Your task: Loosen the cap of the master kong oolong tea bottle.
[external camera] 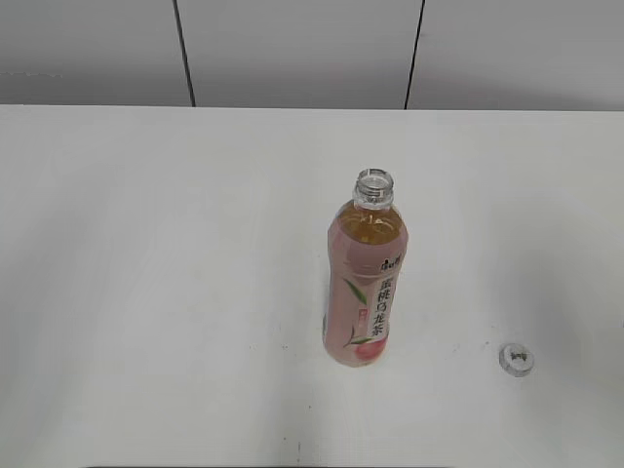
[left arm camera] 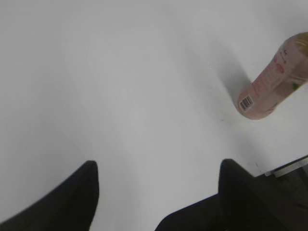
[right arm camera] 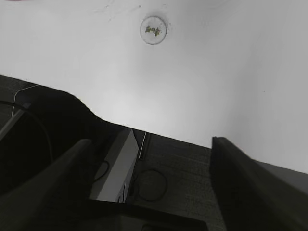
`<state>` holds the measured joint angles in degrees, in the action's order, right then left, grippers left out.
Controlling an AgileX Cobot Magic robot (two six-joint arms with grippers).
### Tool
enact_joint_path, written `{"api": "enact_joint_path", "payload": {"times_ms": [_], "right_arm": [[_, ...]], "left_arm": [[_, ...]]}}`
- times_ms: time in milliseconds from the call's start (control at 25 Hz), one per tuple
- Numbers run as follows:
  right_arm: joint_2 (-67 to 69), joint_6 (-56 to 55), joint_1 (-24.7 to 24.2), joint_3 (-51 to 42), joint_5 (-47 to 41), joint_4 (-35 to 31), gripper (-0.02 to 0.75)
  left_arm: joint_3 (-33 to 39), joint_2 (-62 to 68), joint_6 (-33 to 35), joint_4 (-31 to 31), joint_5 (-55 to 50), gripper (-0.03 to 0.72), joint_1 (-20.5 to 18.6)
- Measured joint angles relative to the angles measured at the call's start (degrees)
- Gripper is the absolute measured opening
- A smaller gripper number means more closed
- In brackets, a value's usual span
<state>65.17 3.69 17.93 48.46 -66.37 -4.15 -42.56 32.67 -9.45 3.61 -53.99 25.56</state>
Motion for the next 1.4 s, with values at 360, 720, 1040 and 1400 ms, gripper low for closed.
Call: {"api": "enact_joint_path", "payload": {"times_ms": [360,720,1040,1400], "right_arm": [[-23.25,1.09,0.0,-8.53,-1.69,0.59,0.565],[-46.85,4.86,0.0,-18.43,1.49,1.26,0.565],[-64.13,5.03,0.0,-18.63,2.67,0.64,0.565],[-65.6,4.14,0.05,-19.06,2.69,0.62,0.565]], "left_arm": [[9.32,-18.75,2.76,-0.25,-4.87,0.433,0.0],[10.31,-29.72,9.08,-2.43,-4.94,0.411,0.0],[10.31,-33.01,9.98,-2.61,-4.93,0.406,0.0],[10.31,-33.06,10.11,-3.01,-4.86,0.406,-0.02]]}}
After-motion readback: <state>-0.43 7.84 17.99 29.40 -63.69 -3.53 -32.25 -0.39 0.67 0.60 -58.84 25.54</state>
